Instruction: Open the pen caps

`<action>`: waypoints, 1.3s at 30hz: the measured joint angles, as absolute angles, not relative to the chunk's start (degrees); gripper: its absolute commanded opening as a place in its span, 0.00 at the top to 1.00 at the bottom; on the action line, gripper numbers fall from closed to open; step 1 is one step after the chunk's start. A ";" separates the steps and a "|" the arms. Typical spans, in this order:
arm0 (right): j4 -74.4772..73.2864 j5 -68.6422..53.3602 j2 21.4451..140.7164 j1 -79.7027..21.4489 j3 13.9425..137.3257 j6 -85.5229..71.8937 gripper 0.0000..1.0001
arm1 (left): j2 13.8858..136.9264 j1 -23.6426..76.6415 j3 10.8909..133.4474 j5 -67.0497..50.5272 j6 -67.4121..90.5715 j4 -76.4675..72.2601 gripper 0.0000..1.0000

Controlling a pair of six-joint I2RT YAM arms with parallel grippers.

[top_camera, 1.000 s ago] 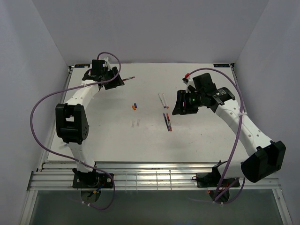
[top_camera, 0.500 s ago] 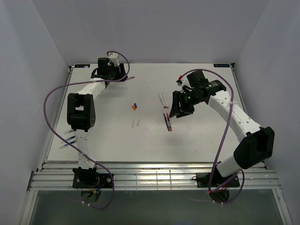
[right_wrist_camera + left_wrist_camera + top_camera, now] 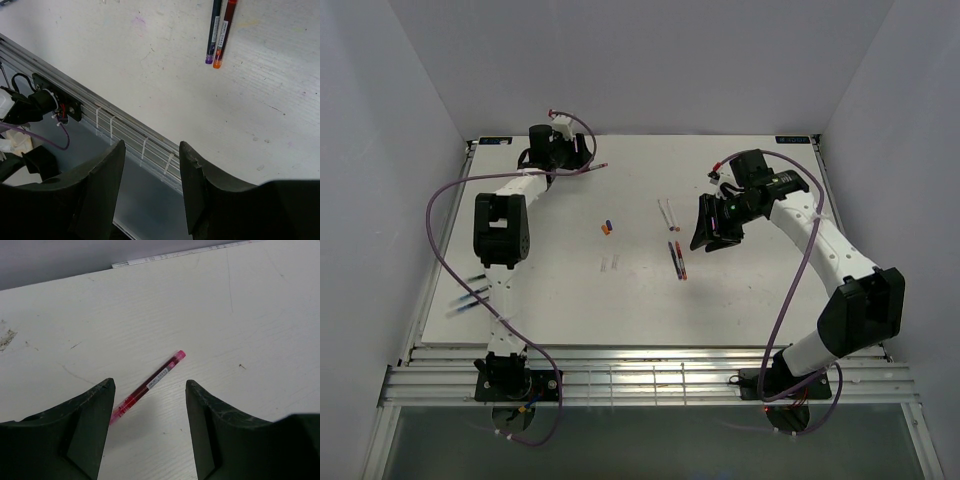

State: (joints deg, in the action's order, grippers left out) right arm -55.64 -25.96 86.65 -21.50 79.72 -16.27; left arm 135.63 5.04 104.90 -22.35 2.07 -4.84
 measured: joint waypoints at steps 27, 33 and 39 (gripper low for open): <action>-54.50 -25.96 90.02 -21.39 77.76 -17.37 0.47 | 140.18 0.75 105.45 -17.85 11.70 -3.66 0.26; -53.82 -25.96 90.83 -21.39 77.76 -17.58 0.47 | 140.40 0.49 105.06 -18.68 13.65 -4.12 0.27; -53.34 -25.93 90.83 -21.39 77.34 -17.65 0.47 | 140.40 0.38 103.92 -19.75 14.35 -5.96 0.31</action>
